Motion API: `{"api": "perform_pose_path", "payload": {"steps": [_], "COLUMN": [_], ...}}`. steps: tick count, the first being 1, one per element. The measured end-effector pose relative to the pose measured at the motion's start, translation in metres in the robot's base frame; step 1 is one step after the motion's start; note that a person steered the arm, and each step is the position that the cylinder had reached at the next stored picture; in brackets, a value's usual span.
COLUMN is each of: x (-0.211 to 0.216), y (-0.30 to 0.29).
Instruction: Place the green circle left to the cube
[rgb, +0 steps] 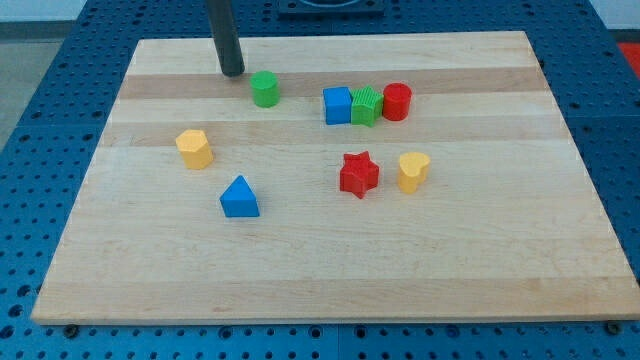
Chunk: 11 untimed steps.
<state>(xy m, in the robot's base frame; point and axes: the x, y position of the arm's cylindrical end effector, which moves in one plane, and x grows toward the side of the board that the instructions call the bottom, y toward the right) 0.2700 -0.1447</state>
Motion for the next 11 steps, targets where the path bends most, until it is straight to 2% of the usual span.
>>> {"api": "perform_pose_path", "payload": {"steps": [2, 6, 11], "x": [0.015, 0.035, 0.041], "y": [0.008, 0.086, 0.095]}}
